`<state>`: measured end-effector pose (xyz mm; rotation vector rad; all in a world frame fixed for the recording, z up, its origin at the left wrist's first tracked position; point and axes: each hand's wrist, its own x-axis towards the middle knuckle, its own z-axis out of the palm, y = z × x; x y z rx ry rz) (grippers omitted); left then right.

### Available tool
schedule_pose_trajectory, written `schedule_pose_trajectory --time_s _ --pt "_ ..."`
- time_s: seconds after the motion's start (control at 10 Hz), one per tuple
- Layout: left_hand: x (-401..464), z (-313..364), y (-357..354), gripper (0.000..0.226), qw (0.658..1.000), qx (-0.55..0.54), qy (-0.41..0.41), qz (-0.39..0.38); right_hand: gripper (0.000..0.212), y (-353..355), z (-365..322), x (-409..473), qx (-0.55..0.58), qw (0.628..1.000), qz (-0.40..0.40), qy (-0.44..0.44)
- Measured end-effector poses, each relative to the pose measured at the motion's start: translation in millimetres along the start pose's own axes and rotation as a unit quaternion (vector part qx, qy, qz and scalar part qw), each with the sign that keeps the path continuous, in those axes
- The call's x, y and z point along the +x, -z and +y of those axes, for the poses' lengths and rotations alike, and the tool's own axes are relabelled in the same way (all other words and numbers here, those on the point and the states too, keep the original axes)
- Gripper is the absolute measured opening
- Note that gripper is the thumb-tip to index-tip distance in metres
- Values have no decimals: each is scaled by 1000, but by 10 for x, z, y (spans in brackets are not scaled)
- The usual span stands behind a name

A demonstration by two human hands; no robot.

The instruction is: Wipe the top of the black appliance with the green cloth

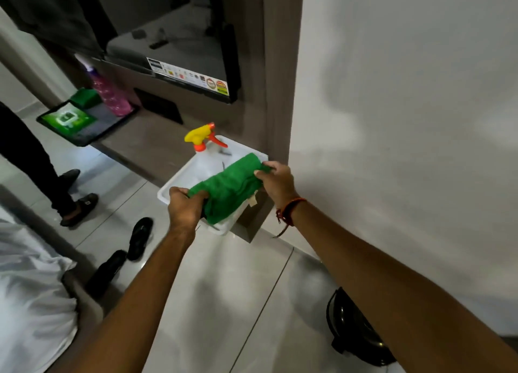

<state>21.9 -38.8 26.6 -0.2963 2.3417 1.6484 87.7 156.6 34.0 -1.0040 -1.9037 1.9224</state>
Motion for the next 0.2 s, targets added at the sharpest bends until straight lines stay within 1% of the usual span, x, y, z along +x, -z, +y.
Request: schedule_pose_trajectory --time_s 0.1,0.2 --pt "170 24 -59 50 995 97 -2 -33 55 -238 -135 120 -56 996 -51 -35" --pt "198 6 -206 60 980 192 -21 -55 72 -337 -102 225 -60 992 -89 -69"
